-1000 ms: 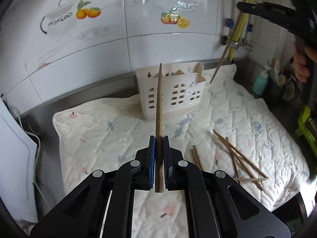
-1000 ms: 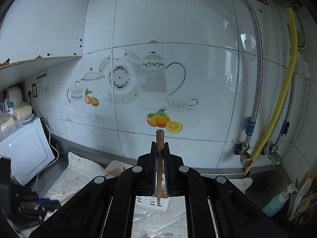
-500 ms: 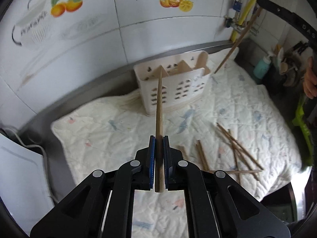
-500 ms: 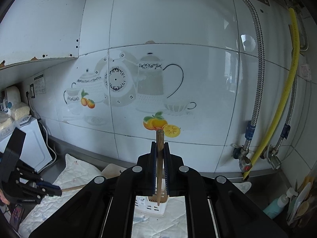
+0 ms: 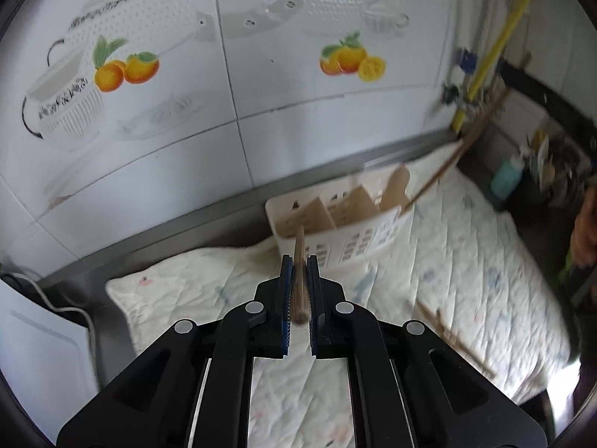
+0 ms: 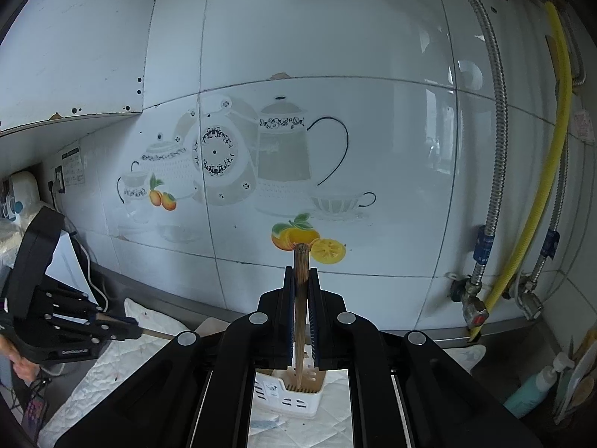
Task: Organize utensils
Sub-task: 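Lift the chopstick with the left gripper into the holder while the right gripper lowers its chopstick in, then open both grippers to release the chopsticks standing in the white holder, then move both grippers back down toward the chopsticks on the mat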
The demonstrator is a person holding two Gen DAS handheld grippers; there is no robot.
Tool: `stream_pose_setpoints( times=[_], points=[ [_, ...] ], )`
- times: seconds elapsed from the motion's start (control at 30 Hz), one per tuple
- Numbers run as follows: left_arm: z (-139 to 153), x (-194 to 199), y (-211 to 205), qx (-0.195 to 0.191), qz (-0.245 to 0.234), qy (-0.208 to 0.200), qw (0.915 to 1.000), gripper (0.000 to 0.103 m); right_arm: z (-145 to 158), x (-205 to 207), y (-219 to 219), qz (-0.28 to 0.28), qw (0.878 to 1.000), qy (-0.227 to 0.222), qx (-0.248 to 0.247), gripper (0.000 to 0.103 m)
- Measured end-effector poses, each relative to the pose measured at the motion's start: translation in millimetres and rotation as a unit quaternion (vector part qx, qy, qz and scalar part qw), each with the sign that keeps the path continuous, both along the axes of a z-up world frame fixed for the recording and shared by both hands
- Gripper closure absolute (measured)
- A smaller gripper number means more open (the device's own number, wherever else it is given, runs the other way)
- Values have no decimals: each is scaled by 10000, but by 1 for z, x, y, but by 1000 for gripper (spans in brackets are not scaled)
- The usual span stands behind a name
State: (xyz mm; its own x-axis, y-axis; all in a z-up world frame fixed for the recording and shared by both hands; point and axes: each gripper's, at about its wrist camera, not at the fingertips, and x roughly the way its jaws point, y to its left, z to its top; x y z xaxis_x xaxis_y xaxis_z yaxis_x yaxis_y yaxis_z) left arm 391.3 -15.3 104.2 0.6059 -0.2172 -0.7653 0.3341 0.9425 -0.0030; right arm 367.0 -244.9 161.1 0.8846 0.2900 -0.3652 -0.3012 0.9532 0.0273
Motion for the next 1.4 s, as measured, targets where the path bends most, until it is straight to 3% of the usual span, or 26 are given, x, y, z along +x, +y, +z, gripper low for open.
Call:
stream_pose_setpoints(
  times=[0.2,0.4,0.5,0.53,0.6,0.87,1.0,1.07,1.23,1.4],
  points=[
    [-8,13,2,-693,114,-224,9973,97,-17,15,5,-27,9999,106,-26,96],
    [-8,9,4,-851,209,-553,9946,92,-39,28,10,-34,9993,357,-126,96],
    [0,-3,3,-703,254,-919,9930,72,-45,27,9,-36,9991,392,-162,92],
    [3,-7,2,-642,271,-1057,9920,60,-46,26,9,-49,9991,386,-176,86],
    [10,-21,3,-549,303,-1396,9882,54,-44,21,6,-74,9991,368,-188,85],
    [19,-85,13,-825,199,-1902,9781,27,-33,-40,-13,41,9996,266,-42,80],
    [6,-124,12,-935,172,-2072,9737,17,-45,-81,-21,180,9992,355,27,80],
    [-2,-142,12,-1035,194,-2128,9714,8,-57,-103,-25,243,9987,439,65,80],
    [-18,-181,12,-1358,195,-2296,9636,5,-94,-150,-36,389,9962,769,137,80],
    [-43,-209,-4,-1258,-198,-2100,9694,5,-147,-190,-44,526,9911,1224,68,80]
  ],
)
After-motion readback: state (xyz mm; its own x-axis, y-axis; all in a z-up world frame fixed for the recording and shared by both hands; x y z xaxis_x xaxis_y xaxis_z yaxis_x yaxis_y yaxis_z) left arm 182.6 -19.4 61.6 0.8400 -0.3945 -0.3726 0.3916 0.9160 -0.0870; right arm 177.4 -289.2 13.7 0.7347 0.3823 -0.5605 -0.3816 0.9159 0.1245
